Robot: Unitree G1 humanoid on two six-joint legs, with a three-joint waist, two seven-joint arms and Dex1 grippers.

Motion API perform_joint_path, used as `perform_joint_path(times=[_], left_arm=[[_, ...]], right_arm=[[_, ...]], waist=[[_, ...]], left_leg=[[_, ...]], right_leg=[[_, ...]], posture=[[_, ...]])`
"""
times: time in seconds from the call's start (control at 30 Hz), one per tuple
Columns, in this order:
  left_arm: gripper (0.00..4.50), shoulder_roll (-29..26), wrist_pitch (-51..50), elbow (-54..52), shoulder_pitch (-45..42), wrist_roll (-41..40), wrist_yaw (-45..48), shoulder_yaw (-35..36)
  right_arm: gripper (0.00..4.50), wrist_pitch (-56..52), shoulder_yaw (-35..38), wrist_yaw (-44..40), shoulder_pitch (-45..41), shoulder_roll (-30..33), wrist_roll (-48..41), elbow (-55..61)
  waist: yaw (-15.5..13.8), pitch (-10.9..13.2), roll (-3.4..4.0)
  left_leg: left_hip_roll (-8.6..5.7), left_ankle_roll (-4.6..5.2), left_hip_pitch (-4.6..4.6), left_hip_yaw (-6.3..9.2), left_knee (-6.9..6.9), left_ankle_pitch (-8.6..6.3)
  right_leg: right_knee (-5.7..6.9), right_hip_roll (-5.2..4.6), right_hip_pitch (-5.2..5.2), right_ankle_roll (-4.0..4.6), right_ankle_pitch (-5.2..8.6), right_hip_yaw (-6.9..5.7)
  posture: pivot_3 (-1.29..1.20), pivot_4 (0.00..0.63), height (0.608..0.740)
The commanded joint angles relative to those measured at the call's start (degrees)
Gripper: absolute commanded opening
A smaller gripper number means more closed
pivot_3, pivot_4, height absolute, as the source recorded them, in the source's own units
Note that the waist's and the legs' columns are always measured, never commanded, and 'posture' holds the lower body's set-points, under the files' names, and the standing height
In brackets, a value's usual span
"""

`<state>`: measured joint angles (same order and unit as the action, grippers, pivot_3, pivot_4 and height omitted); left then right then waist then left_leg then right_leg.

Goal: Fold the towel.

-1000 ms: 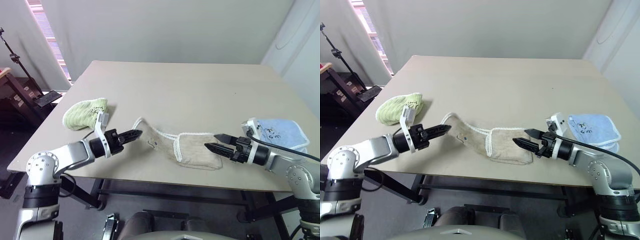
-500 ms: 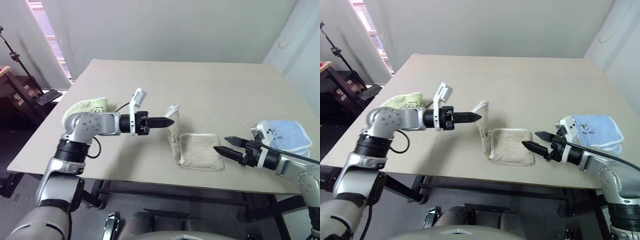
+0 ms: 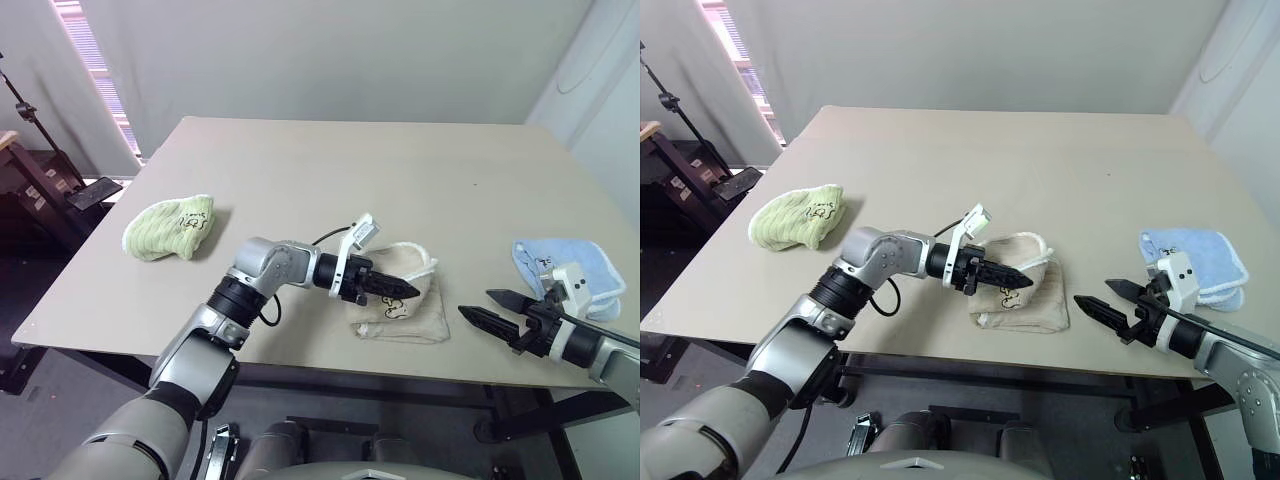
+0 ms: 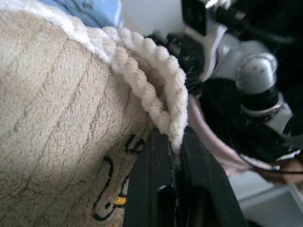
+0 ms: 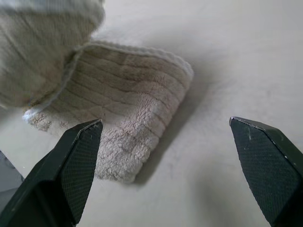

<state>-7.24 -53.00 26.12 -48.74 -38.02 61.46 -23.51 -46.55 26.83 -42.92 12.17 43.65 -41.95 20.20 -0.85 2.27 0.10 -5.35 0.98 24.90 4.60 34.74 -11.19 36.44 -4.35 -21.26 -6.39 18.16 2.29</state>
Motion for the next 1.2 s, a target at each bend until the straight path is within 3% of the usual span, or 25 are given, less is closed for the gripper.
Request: perform_joint_path(times=[0.03,0.17,0.2,0.33,0.6,0.63,0.7,0.8,1.0,1.1,1.2], left_arm=[[0.03,3.2,4.62,4.92,-1.83,5.15,2.09,-0.88],[0.03,6.5,9.05,10.87,-2.03,10.32,3.32,-0.8],[0.25,7.0,9.09,11.35,-2.05,10.7,3.91,-0.26],[1.44,7.52,11.02,11.17,-1.26,12.56,6.8,0.5],[4.34,7.09,9.72,8.1,-0.96,12.37,10.31,3.35],[4.43,6.67,9.85,6.75,-0.92,12.38,10.35,3.86],[4.43,4.74,13.54,1.37,-0.75,13.54,7.65,6.33],[4.43,-2.48,30.4,-7.72,1.48,19.58,6.86,7.68],[4.43,-11.21,29.41,-11.75,2.8,15.95,5.8,16.28],[3.83,-14.52,28.69,-11.16,4.11,14.59,6.83,19.04],[2.77,-16.22,28.0,-12.2,5.46,13.67,7.18,20.18]], right_arm=[[4.5,0.11,2.7,1.25,0.54,-0.55,-1.26,2.81],[4.5,-0.03,2.66,2.21,1.29,-1.12,-1.67,4.13],[4.5,-0.02,2.55,2.36,1.34,-1.16,-1.64,4.2],[4.5,-0.18,2.04,3.01,0.7,-1.21,-1.93,4.27],[4.5,0.23,1.01,2.92,-1.8,-0.87,-2.09,3.19],[4.5,0.27,1.13,2.92,-2.26,-0.76,-2.19,3.2],[4.5,-0.54,3.0,3.49,-5.03,-0.81,-5.21,4.52],[4.5,-1.86,2.61,4.48,-10.78,0.48,-8.69,7.52],[4.5,-2.62,-1.27,3.32,-16.28,1.15,-11.04,7.78],[3.88,-2.06,-2.99,2.02,-16.12,1.43,-10.29,7.12],[2.8,-1.47,-3.39,0.98,-16.7,0.98,-10.79,6.51]], waist=[[-0.02,0.01,-0.01],[-0.02,0.05,-0.07],[-0.01,0.05,-0.08],[0.03,0.04,-0.07],[0.0,0.0,0.0],[0.01,-0.01,0.02],[0.1,0.0,0.02],[0.44,0.01,0.04],[-0.31,-0.01,0.02],[-0.29,0.01,-0.01],[-0.31,0.01,-0.03]], left_leg=[[0.0,0.02,0.0,0.01,0.07,-0.01],[-0.01,-0.01,0.0,0.01,0.36,-0.13],[-0.02,-0.01,0.0,0.01,0.39,-0.14],[-0.02,-0.01,0.0,0.01,0.39,-0.14],[-0.01,0.09,0.0,0.02,0.41,-0.08],[-0.01,0.09,0.0,0.02,0.42,-0.08],[-0.01,0.08,0.0,0.02,0.43,-0.08],[0.01,0.07,0.01,-0.09,0.44,-0.07],[0.16,0.0,-0.22,0.04,0.44,0.0],[0.05,0.02,-0.22,0.0,0.46,0.0],[0.01,0.02,-0.21,0.0,0.51,0.0]], right_leg=[[0.0,0.0,0.04,-0.04,-0.02,-0.01],[-0.01,-0.02,0.04,-0.18,-0.1,-0.02],[-0.02,-0.02,0.05,-0.21,-0.11,-0.02],[-0.01,-0.02,0.05,-0.25,-0.13,-0.02],[0.06,0.0,0.05,-0.3,-0.16,-0.02],[0.08,0.0,0.05,-0.3,-0.16,-0.02],[0.11,0.0,0.06,-0.3,-0.16,-0.02],[0.46,0.02,-0.04,-0.41,-0.22,0.09],[0.64,0.2,-0.04,-0.24,-0.13,0.01],[0.56,0.08,-0.04,-0.24,-0.13,0.03],[0.58,0.03,-0.03,-0.25,-0.14,0.03]], posture=[[0.0,0.0,0.74],[0.0,0.0,0.74],[0.0,0.0,0.74],[0.0,0.0,0.74],[0.0,0.0,0.74],[0.0,0.0,0.74],[0.0,0.0,0.74],[0.0,0.0,0.74],[0.0,0.0,0.74],[0.0,0.0,0.74],[0.0,0.0,0.74]])
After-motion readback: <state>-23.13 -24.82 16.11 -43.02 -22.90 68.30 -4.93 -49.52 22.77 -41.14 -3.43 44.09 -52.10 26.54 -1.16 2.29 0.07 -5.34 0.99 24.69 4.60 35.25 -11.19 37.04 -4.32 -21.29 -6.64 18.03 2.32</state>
